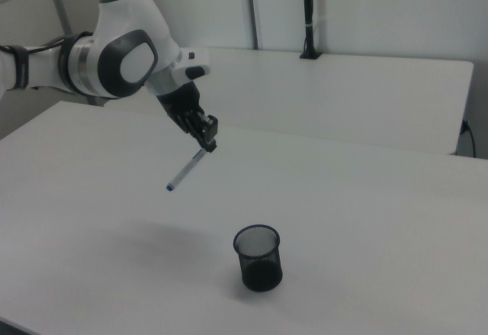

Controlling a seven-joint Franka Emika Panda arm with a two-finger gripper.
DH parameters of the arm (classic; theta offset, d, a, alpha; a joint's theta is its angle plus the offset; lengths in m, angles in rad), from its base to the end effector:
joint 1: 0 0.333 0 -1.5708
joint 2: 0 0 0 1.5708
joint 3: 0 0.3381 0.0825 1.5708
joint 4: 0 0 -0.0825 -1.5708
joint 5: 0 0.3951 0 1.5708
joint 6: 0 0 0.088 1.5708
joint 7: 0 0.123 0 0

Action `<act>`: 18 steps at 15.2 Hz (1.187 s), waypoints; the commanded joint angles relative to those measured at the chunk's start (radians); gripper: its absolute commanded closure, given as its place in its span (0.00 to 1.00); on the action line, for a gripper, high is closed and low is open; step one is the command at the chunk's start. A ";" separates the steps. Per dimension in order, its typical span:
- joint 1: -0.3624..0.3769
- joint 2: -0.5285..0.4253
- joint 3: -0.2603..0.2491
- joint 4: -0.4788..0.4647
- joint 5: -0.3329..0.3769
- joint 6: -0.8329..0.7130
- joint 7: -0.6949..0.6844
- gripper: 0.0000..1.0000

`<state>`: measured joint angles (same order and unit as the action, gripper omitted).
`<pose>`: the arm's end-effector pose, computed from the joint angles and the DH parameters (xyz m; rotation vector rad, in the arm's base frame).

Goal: Insert the marker
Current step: 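Carry the marker over the black mesh pen cup, tip pointing down, then lower the marker into the pen cup and open the gripper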

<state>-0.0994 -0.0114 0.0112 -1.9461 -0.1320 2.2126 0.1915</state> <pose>0.5929 -0.0585 0.5147 2.9924 -0.3235 0.4292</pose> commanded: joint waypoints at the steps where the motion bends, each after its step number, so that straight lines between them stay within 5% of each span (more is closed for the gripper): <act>1: -0.077 -0.159 0.000 -0.221 -0.014 0.214 -0.046 1.00; 5: -0.144 -0.194 -0.010 -0.321 -0.014 0.422 -0.076 1.00; 10: -0.154 -0.196 -0.112 -0.431 -0.014 0.741 -0.229 1.00; 18: -0.151 -0.109 -0.169 -0.464 -0.014 0.872 -0.317 1.00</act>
<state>-0.2582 -0.1603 -0.1486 -2.3831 -0.1353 2.9995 -0.1071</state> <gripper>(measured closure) 0.833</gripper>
